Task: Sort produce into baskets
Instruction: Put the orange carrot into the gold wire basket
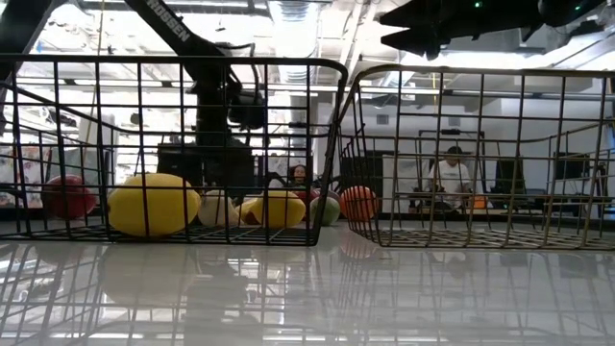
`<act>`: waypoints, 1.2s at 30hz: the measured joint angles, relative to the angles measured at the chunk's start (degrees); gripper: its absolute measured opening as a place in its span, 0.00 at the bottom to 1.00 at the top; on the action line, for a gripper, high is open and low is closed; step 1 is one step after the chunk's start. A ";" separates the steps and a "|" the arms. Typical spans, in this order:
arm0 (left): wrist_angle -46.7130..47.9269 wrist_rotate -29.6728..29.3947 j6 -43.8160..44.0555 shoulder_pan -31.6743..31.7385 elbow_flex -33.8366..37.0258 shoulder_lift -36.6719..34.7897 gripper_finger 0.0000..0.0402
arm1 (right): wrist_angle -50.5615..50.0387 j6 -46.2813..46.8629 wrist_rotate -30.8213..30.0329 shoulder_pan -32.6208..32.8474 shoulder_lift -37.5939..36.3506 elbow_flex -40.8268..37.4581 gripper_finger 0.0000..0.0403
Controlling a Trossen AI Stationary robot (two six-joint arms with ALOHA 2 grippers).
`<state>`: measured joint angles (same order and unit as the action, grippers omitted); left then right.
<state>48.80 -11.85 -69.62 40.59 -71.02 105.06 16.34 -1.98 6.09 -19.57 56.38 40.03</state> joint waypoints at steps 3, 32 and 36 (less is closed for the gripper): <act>-0.57 -0.18 -0.24 0.07 0.00 0.89 0.69 | 0.02 0.02 0.04 0.11 0.00 0.00 0.79; 21.96 9.51 23.97 -2.20 -23.02 3.66 0.34 | -2.43 -1.49 0.01 -0.56 -0.02 0.00 0.79; 24.24 25.67 30.09 -2.45 -29.46 3.66 0.34 | -1.75 -2.97 -0.15 -0.39 1.06 0.00 0.79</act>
<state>73.04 13.81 -39.53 38.14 -100.48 108.73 14.59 -4.94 5.93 -19.96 57.44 40.03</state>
